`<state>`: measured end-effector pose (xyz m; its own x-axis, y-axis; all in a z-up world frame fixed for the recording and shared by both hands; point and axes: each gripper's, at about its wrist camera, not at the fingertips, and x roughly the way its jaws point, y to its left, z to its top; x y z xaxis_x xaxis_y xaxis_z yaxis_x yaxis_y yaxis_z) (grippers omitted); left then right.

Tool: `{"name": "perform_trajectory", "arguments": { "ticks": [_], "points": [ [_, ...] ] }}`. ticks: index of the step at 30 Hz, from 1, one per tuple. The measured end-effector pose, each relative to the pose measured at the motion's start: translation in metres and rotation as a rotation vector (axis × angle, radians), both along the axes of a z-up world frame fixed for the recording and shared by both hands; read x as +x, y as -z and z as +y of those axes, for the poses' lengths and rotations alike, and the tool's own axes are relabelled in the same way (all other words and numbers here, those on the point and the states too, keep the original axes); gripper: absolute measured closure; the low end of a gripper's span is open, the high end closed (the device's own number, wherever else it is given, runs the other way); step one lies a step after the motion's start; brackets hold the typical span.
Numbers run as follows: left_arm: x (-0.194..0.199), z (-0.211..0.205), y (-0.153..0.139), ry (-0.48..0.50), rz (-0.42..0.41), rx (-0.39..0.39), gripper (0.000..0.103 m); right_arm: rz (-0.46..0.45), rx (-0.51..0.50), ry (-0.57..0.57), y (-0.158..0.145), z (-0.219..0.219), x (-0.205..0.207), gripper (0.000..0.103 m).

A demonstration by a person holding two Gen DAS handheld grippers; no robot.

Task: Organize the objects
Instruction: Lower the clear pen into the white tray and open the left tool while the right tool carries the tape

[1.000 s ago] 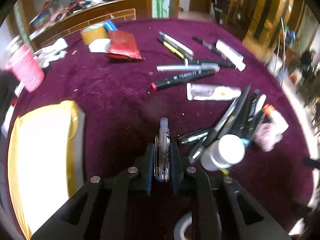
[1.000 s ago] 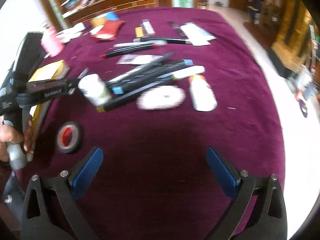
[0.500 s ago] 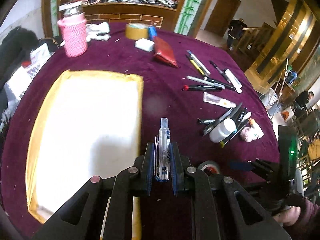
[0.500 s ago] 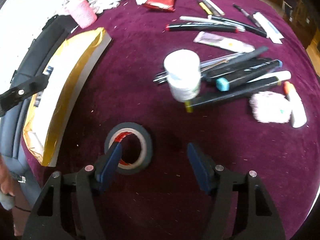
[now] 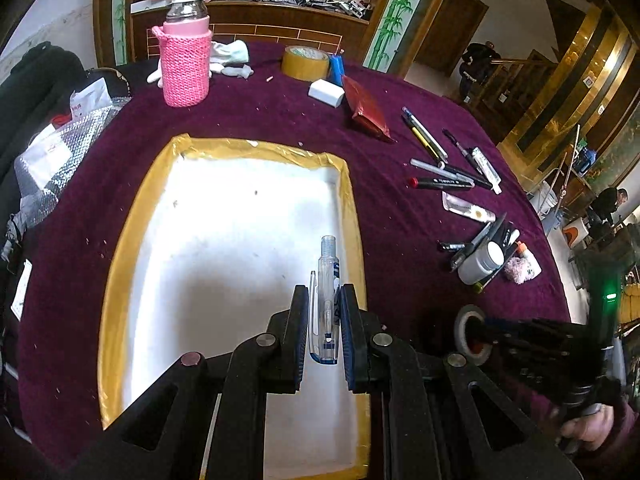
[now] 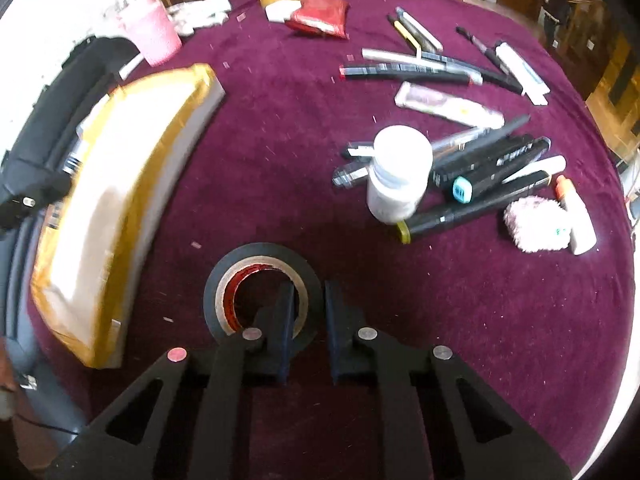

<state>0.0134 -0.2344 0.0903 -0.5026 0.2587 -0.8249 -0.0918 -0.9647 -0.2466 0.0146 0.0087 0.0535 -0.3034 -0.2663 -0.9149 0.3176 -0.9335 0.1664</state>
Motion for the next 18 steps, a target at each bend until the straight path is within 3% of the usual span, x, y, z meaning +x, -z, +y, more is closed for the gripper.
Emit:
{"name": "perform_trajectory", "arguments": {
  "ticks": [9, 18],
  "points": [
    [-0.044, -0.039, 0.016, -0.004, -0.040, 0.019, 0.091, 0.021, -0.128, -0.038, -0.045, -0.070, -0.031, 0.091],
    [-0.095, -0.061, 0.048, -0.049, -0.078, 0.053, 0.091, 0.038, -0.020, -0.094, -0.023, -0.155, -0.078, 0.091]
  ]
}}
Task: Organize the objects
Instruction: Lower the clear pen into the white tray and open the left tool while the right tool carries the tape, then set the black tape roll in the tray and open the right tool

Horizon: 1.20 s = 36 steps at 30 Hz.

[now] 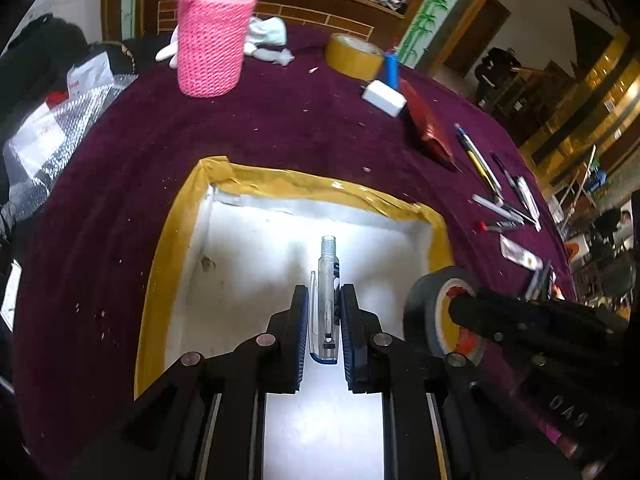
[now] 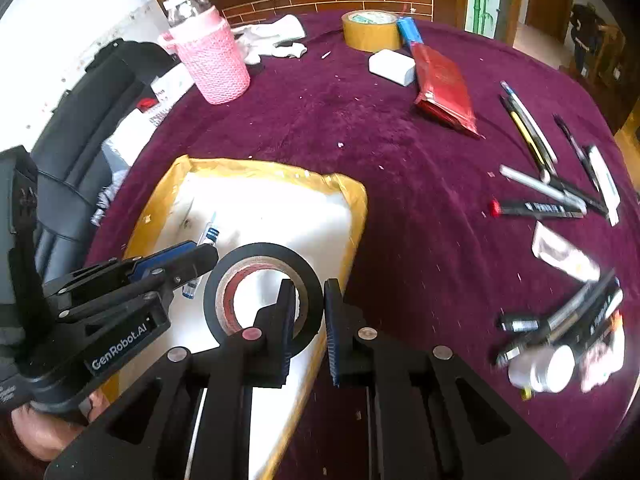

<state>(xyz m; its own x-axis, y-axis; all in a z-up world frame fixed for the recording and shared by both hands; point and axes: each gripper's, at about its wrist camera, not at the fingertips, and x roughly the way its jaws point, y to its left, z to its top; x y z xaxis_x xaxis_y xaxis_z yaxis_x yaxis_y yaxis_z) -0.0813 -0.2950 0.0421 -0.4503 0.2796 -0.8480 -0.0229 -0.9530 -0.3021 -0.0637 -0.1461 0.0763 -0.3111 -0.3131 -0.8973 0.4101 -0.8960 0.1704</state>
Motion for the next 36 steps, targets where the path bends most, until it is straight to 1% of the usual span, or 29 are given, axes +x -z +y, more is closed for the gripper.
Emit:
{"name": "perform_trajectory", "arguments": {
  "ticks": [2, 6, 10, 16, 17, 19, 21, 23, 26, 28, 29, 31, 34, 36],
  "points": [
    [-0.009, -0.006, 0.010, -0.010, -0.011, 0.006, 0.091, 0.007, 0.030, -0.001, 0.006, -0.009, -0.008, 0.091],
    [-0.020, -0.008, 0.020, -0.002, -0.022, 0.015, 0.091, 0.011, 0.086, 0.006, 0.020, -0.021, -0.020, 0.091],
    [-0.025, -0.003, 0.024, 0.021, -0.022, 0.021, 0.091, 0.024, 0.106, 0.001, 0.022, -0.029, -0.026, 0.091],
    [-0.030, -0.003, 0.024, 0.019, -0.018, 0.014, 0.089, 0.008, 0.122, -0.004, 0.032, -0.033, -0.028, 0.091],
    [-0.031, -0.005, 0.024, 0.014, -0.018, 0.015, 0.088, 0.008, 0.123, -0.004, 0.033, -0.033, -0.028, 0.091],
    [-0.032, -0.008, 0.025, -0.005, -0.025, 0.022, 0.075, 0.015, 0.129, -0.007, 0.033, -0.034, -0.029, 0.091],
    [-0.032, -0.012, 0.025, -0.022, -0.028, 0.026, 0.070, 0.023, 0.141, -0.011, 0.034, -0.036, -0.029, 0.091],
    [-0.031, -0.014, 0.024, -0.030, -0.029, 0.042, 0.070, 0.023, 0.143, -0.014, 0.035, -0.036, -0.029, 0.091],
    [-0.028, -0.014, 0.017, -0.039, -0.020, 0.034, 0.064, 0.023, 0.147, -0.017, 0.035, -0.038, -0.030, 0.090],
    [-0.024, -0.013, 0.010, -0.041, -0.007, 0.034, 0.056, 0.028, 0.155, -0.023, 0.034, -0.039, -0.029, 0.089],
    [-0.023, -0.012, 0.008, -0.044, -0.005, 0.031, 0.054, 0.030, 0.156, -0.025, 0.032, -0.040, -0.028, 0.088],
    [-0.019, -0.014, 0.002, -0.067, 0.000, 0.008, 0.045, 0.033, 0.147, -0.029, 0.028, -0.039, -0.027, 0.088],
    [-0.012, -0.018, -0.007, -0.093, 0.008, -0.017, 0.045, 0.050, 0.128, -0.029, 0.018, -0.034, -0.022, 0.087],
    [-0.006, -0.019, -0.015, -0.113, 0.018, -0.063, 0.045, 0.068, 0.116, -0.022, 0.008, -0.028, -0.017, 0.086]
  ]
}}
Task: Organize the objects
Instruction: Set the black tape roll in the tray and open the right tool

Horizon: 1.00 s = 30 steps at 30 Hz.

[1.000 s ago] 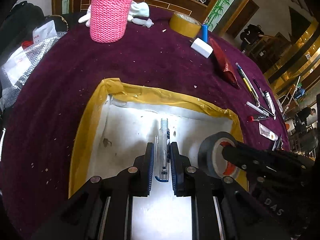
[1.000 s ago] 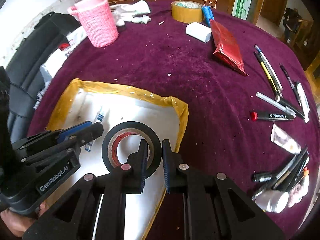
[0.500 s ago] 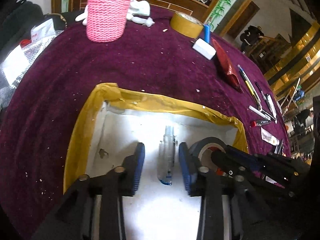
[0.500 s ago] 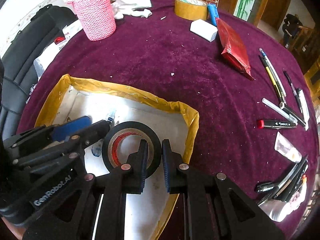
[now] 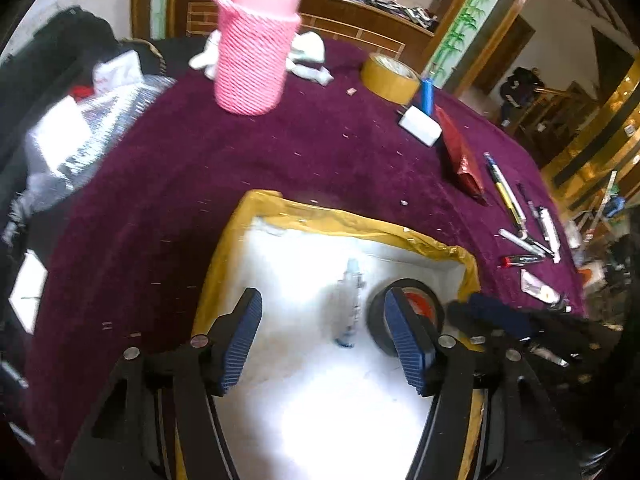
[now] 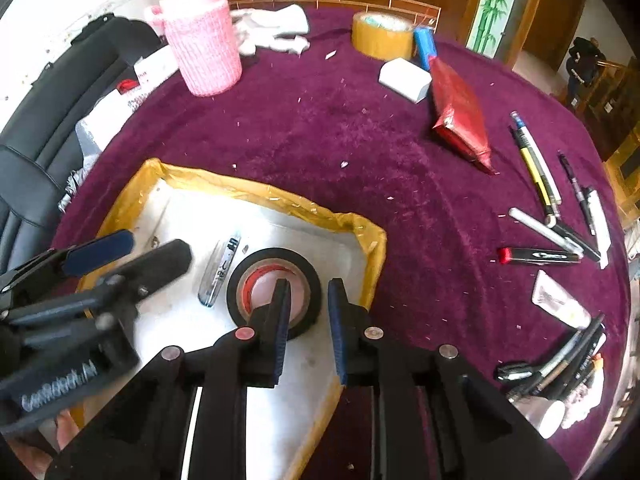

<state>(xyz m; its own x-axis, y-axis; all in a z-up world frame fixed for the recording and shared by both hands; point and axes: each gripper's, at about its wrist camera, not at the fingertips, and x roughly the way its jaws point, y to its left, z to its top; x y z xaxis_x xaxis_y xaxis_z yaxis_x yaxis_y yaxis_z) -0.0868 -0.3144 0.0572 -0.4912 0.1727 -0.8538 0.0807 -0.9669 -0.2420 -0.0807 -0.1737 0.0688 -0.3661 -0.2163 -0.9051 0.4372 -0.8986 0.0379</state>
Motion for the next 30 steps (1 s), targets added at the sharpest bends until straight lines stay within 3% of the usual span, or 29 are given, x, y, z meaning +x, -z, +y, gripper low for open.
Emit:
{"name": "perform_trajectory", "arguments": {
  "ticks": [7, 16, 30],
  "points": [
    [0.037, 0.021, -0.042, 0.001, 0.098, -0.158, 0.043, 0.048, -0.060, 0.065, -0.030, 0.046, 0.027, 0.077],
    [0.067, 0.077, -0.072, 0.065, 0.180, -0.294, 0.042, 0.045, -0.115, 0.173, -0.038, 0.113, 0.057, 0.072],
    [0.086, 0.164, -0.091, 0.157, 0.205, -0.360, 0.042, 0.042, -0.188, 0.293, -0.042, 0.213, 0.068, 0.072]
  ]
}}
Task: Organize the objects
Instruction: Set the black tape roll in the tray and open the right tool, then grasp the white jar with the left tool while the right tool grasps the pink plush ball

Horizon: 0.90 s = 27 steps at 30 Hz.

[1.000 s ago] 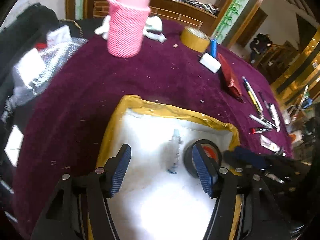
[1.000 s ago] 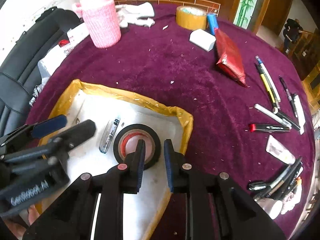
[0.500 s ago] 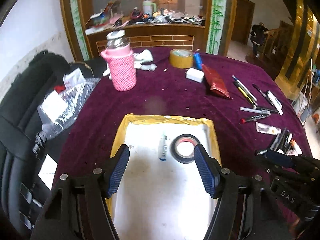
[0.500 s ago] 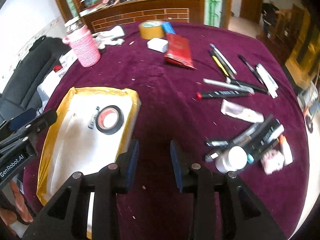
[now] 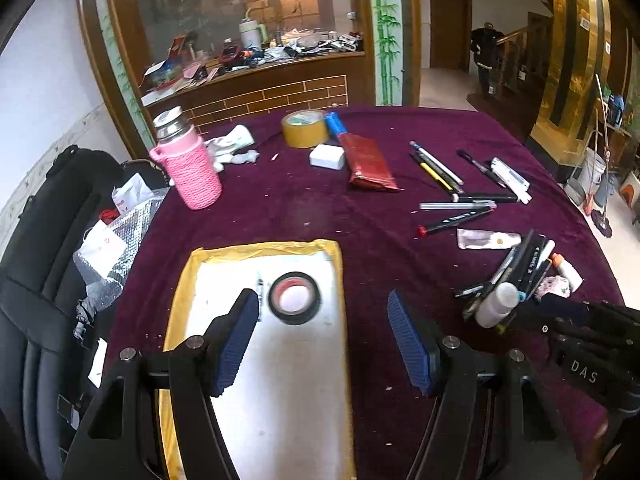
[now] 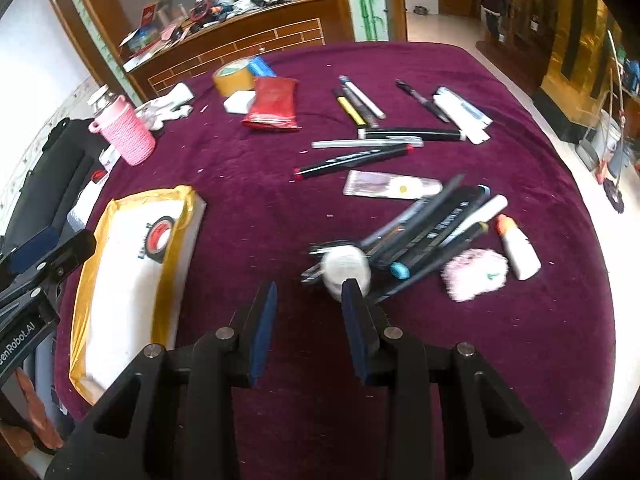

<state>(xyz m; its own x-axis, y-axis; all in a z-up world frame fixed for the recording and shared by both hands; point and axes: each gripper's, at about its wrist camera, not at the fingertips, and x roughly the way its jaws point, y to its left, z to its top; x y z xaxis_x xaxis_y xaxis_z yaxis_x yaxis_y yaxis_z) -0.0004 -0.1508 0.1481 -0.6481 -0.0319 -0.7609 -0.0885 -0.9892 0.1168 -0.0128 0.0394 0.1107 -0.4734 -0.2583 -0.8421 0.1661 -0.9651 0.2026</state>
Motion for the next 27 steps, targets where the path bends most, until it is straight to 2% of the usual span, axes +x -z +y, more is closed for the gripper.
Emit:
{"name": "perform_trajectory", "arguments": {
  "ticks": [6, 10, 16, 19, 22, 27],
  "points": [
    [-0.001, 0.034, 0.005, 0.009, -0.028, 0.007, 0.042, -0.011, -0.014, 0.023, 0.003, 0.041, -0.008, 0.072],
    [-0.008, 0.055, 0.019, 0.026, -0.091, 0.091, 0.042, -0.021, -0.021, 0.057, 0.008, 0.077, -0.015, 0.072],
    [-0.012, 0.098, 0.054, 0.086, -0.181, 0.173, 0.042, -0.071, -0.030, 0.118, 0.024, 0.136, -0.027, 0.072],
    [-0.012, 0.122, 0.065, 0.119, -0.164, 0.175, 0.042, -0.091, -0.041, 0.132, 0.030, 0.158, -0.031, 0.072],
    [-0.017, 0.142, 0.078, 0.137, -0.145, 0.133, 0.042, -0.098, -0.040, 0.129, 0.035, 0.173, -0.034, 0.072],
    [-0.030, 0.152, 0.095, 0.129, -0.143, 0.104, 0.042, -0.102, -0.037, 0.118, 0.038, 0.187, -0.035, 0.072]
  ]
}}
